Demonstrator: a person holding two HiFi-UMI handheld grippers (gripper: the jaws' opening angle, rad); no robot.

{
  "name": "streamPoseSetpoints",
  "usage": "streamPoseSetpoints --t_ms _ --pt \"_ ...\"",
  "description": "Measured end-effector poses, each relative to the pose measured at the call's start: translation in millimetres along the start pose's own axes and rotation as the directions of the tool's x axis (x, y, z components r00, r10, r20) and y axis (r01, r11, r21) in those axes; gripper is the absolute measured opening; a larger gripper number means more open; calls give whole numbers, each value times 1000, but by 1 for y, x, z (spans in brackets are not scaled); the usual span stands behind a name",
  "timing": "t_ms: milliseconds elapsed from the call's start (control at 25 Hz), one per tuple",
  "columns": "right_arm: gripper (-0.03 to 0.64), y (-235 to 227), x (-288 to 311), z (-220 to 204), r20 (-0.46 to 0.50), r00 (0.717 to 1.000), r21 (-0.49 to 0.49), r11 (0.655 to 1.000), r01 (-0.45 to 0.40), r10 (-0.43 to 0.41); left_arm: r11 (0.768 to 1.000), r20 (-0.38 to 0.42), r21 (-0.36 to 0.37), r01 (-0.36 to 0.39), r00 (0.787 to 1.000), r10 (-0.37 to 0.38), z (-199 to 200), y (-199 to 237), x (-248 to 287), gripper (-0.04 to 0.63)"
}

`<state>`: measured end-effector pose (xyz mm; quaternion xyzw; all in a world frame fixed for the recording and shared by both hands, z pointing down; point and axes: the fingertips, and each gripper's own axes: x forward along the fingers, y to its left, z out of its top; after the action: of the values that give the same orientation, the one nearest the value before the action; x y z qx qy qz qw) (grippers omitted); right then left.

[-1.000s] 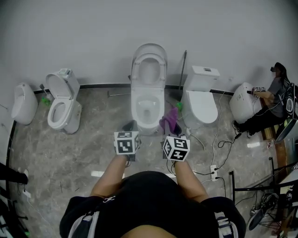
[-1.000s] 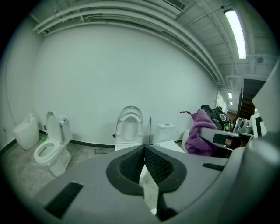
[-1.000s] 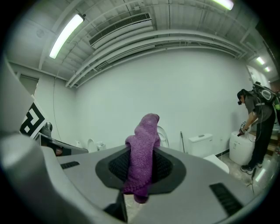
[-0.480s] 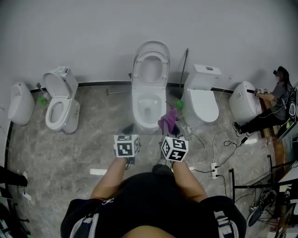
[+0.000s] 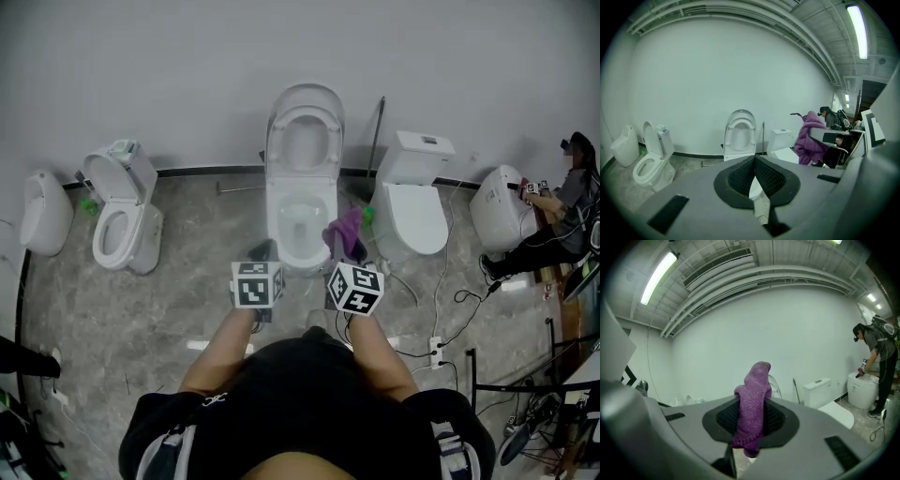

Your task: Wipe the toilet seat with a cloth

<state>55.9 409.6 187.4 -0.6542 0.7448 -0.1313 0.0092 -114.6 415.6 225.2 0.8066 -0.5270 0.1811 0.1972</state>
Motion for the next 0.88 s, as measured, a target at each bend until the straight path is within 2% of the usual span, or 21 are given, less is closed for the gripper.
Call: streamPoseSetpoints --t_ms 320,600,880 --pt "78 -69 66 28 -14 1000 24 999 -24 24 999 -8 13 -41 999 41 50 -28 75 6" --pt "78 -120 122 40 -37 997 2 998 -63 63 995 -23 14 -96 995 96 81 -47 136 6" --pt "78 -149 159 39 -77 992 2 994 -105 105 988 -57 -13 -154 987 153 86 -53 170 6"
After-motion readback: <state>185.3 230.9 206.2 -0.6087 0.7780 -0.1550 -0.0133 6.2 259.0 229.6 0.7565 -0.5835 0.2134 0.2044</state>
